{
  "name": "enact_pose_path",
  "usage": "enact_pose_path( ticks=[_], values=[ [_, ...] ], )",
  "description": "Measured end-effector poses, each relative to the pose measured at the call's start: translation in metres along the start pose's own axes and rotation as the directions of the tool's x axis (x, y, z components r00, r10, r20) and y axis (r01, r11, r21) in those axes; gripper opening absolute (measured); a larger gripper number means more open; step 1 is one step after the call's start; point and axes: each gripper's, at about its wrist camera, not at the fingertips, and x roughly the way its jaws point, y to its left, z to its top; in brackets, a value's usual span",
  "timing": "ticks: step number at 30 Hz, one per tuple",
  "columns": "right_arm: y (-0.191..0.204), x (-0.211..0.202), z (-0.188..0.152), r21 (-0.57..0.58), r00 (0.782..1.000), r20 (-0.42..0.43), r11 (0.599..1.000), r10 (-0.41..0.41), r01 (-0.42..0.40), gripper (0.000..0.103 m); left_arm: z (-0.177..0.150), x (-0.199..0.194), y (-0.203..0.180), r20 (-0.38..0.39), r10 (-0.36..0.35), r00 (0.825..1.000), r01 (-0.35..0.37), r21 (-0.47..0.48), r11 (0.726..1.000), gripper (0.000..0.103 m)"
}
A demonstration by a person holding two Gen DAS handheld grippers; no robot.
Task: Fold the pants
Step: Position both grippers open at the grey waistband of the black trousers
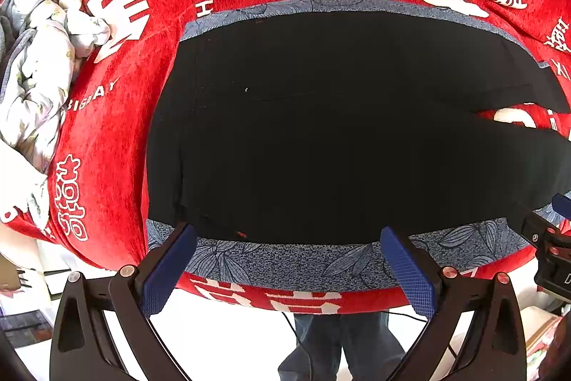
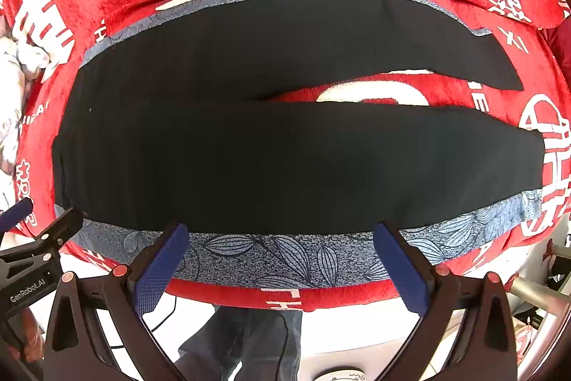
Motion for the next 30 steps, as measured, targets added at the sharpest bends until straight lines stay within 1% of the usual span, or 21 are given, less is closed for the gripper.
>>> enact_pose_path(
  ticks=[19,30],
  values=[
    [0.015,0.01,0.007,-0.021,1.0,-0.016,1.0,-0.006,0.006,0.103,0.003,0.011,0.012,-0.02,0.014,1.0,-0.015,-0.009,1.0,0.103],
    [0.017,0.011,0.008,-0.023,1.0,-0.021,1.0,-0.012,0.011,0.103,0.003,0.013,0.014,-0.023,0.015,1.0,-0.015,-0.005,1.0,0.103]
  ],
)
